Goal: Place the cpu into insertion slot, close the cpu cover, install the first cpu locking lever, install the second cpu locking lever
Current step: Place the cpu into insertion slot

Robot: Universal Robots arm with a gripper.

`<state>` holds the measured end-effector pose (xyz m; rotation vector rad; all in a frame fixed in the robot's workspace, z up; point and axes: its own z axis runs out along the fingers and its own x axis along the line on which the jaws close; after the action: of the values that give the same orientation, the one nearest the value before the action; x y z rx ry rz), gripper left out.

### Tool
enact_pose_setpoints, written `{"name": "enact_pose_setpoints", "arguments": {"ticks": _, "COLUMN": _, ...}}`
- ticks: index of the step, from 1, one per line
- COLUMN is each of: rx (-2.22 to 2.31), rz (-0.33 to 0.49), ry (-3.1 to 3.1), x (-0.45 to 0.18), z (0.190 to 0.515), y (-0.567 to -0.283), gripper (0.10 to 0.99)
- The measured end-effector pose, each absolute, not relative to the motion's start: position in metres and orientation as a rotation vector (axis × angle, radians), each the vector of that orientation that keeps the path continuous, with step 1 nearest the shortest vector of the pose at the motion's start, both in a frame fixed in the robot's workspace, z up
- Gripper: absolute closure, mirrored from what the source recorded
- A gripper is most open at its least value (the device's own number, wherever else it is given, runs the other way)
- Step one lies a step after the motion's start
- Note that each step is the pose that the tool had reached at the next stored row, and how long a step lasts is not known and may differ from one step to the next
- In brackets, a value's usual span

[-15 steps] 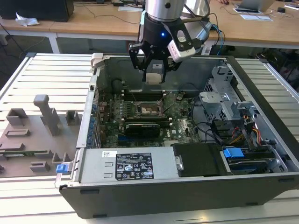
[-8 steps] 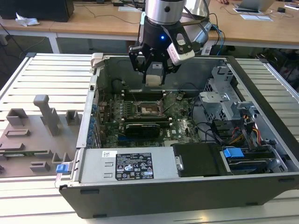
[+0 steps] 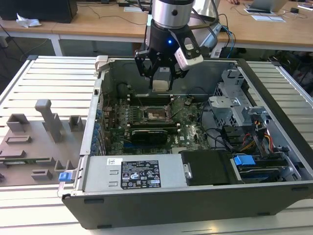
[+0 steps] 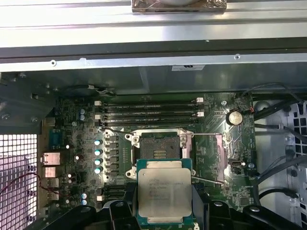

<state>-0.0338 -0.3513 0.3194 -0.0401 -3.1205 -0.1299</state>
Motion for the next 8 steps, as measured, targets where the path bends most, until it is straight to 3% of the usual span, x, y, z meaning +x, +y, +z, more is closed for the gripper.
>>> {"name": "enact_pose_setpoints", "arguments": {"ticks": 8, "rx": -0.040, "rz": -0.128, "ry": -3.121, "x": -0.0338, "z": 0.3139, "y": -0.3513, "gripper": 0.541}}
